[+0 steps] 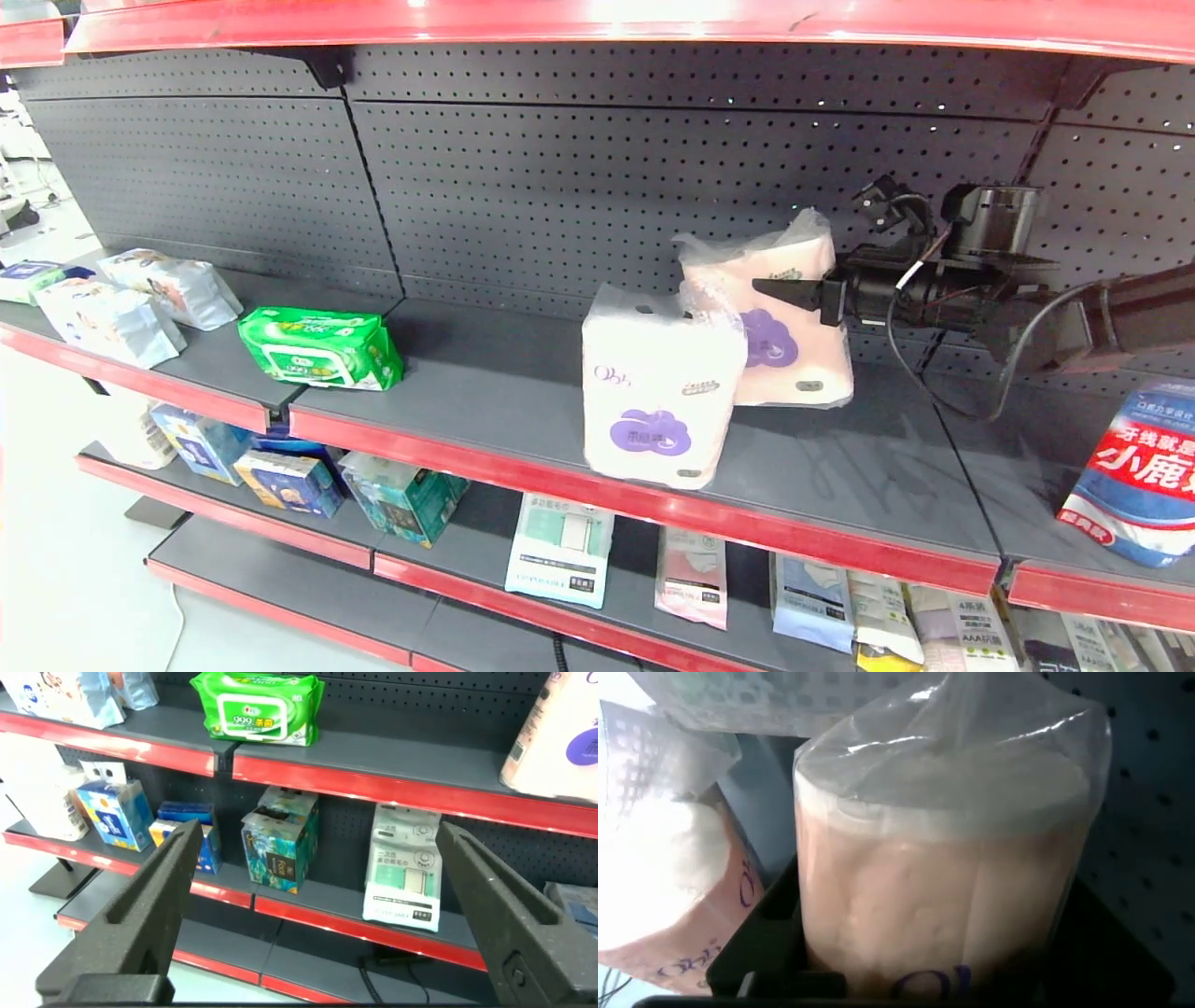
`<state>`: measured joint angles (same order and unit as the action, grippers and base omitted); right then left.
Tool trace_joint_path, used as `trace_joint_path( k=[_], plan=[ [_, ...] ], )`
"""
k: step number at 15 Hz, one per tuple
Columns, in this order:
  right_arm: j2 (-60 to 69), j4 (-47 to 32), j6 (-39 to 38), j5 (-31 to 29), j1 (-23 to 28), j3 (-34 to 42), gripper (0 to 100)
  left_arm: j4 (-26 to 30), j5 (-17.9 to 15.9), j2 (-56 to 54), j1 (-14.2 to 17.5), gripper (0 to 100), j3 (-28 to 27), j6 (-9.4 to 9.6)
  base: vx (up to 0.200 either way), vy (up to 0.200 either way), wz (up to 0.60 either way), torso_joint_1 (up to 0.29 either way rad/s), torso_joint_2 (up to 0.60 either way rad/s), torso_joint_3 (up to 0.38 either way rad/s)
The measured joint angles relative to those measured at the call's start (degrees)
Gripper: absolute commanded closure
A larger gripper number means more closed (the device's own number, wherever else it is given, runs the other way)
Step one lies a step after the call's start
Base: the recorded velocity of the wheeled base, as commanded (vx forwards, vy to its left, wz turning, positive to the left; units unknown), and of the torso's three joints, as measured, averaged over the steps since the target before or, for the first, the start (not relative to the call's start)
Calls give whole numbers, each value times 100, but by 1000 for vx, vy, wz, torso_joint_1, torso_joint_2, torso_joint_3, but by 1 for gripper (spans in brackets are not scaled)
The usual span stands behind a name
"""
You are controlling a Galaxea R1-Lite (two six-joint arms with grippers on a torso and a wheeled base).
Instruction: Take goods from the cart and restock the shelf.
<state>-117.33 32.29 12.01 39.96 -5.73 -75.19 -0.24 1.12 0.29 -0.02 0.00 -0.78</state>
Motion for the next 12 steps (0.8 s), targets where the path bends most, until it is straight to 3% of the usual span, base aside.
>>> trace_joint_path(
  k=[5, 12],
  plan=[
    [-538, 5, -27, 534, -168, -713, 100, 0, -1, 0, 2, 0, 0, 2, 0, 0, 0, 0, 0, 0],
    [-1097, 391, -18, 563, -571, -1111, 100, 2, 0, 0, -2, 0, 0, 2, 0, 0, 0, 0, 0, 0]
  ],
)
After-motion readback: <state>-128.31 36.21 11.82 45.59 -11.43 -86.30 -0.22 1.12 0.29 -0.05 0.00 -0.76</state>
